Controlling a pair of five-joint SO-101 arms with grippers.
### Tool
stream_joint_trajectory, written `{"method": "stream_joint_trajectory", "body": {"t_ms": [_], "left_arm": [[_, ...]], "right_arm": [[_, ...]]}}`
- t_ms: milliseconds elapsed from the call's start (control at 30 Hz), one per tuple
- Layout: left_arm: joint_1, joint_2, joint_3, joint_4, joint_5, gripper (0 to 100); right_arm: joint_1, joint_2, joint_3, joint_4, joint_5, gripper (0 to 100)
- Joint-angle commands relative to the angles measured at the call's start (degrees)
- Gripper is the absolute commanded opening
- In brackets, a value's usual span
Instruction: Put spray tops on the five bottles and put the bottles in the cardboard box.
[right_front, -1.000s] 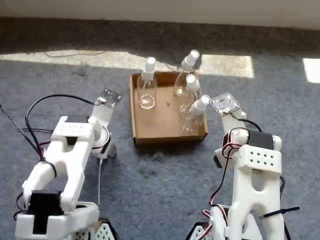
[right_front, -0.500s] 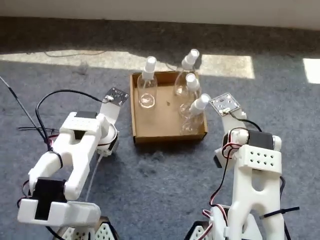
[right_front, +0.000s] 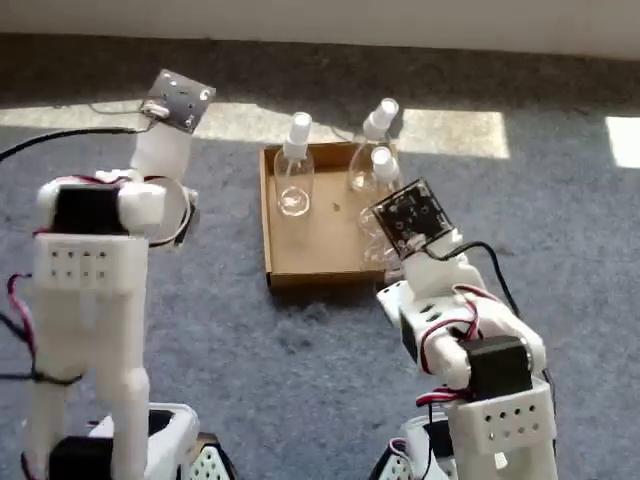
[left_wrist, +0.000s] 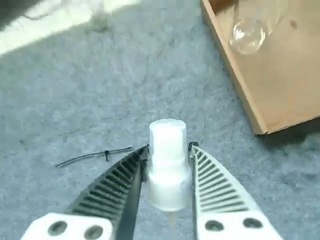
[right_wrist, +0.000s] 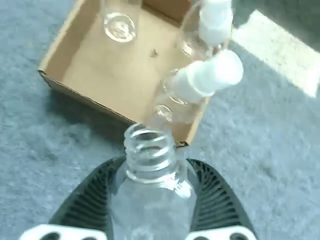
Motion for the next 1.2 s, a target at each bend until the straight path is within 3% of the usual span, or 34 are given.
{"method": "stream_joint_trajectory", "body": {"t_ms": [0, 200, 400, 533, 733, 1000, 1167], "left_arm": [[-0.04, -11.38, -9.01, 2.37, 0.44, 3], [0.48, -20.00, -14.73, -6.77, 6.77, 2], [13.23, -20.70, -14.64, -16.44, 11.87, 2], [20.09, -20.62, -14.55, -21.89, 16.97, 2], [25.27, -20.88, -14.46, -23.91, 15.03, 2], [25.36, -21.23, -5.05, -24.00, 18.29, 2], [29.05, -28.09, 1.36, -29.54, 20.04, 2]], "right_arm": [[-7.78, -0.84, -3.38, -2.95, -2.29, 0.3], [-18.95, 0.48, -1.01, -20.35, -4.13, 0.3], [-26.77, 0.04, 5.76, -26.42, -5.45, 0.6], [-27.82, -0.13, 14.02, -34.86, -5.54, 0.5], [-27.65, -11.12, 31.43, -53.49, -11.43, 0.4], [-27.47, -31.78, 41.71, -48.75, -11.69, 0.4], [-23.08, -34.86, 41.80, -46.46, -11.96, 0.4]]}}
